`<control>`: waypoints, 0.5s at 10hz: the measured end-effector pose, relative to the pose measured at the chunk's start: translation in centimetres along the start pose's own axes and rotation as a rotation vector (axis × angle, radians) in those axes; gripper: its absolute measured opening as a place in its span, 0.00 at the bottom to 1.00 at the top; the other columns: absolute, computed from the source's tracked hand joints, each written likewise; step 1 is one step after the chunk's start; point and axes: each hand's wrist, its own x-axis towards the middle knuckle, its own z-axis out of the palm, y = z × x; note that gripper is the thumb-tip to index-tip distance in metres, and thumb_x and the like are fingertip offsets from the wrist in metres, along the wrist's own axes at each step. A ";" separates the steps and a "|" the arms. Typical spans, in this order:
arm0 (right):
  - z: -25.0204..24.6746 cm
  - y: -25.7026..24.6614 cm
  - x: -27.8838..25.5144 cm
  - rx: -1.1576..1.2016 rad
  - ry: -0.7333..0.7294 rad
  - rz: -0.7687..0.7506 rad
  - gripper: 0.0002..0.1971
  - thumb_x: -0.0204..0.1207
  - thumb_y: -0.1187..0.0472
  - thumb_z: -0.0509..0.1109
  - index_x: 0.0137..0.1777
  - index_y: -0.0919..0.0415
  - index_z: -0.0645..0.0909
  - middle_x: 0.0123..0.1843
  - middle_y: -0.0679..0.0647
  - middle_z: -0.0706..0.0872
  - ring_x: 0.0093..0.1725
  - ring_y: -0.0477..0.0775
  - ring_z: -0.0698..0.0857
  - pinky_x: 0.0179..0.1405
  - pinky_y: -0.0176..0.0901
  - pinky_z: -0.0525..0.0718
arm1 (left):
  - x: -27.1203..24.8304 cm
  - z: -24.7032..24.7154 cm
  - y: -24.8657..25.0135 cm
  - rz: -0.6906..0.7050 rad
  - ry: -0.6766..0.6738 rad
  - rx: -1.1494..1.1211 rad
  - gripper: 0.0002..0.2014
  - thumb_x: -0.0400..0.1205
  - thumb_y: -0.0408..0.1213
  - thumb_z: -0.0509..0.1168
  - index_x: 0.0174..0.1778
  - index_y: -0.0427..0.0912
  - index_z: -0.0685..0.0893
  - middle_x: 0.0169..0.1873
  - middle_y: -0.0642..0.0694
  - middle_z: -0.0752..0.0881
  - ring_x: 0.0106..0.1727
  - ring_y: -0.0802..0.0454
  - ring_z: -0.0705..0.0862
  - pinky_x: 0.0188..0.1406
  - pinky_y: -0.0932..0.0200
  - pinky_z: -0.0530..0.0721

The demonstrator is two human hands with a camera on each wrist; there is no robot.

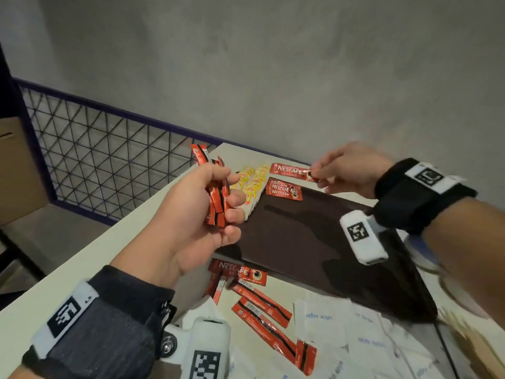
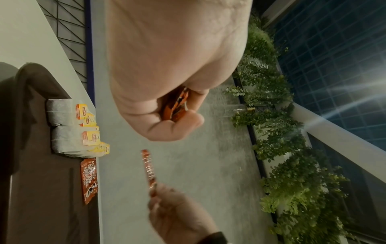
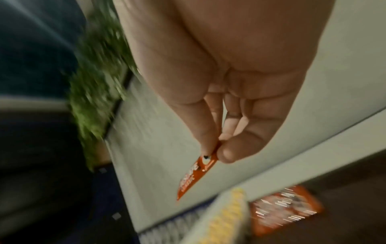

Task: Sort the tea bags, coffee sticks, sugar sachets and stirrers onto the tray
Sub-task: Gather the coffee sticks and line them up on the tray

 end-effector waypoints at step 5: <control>2.9 7.2 11.0 -0.235 0.002 0.244 0.14 0.75 0.64 0.81 0.54 0.68 0.82 0.43 0.64 0.86 0.33 0.57 0.89 0.31 0.47 0.89 | 1.7 -2.3 -0.5 0.183 -0.034 0.135 0.15 0.66 0.46 0.75 0.45 0.44 0.86 0.34 0.46 0.85 0.26 0.53 0.82 0.18 0.64 0.78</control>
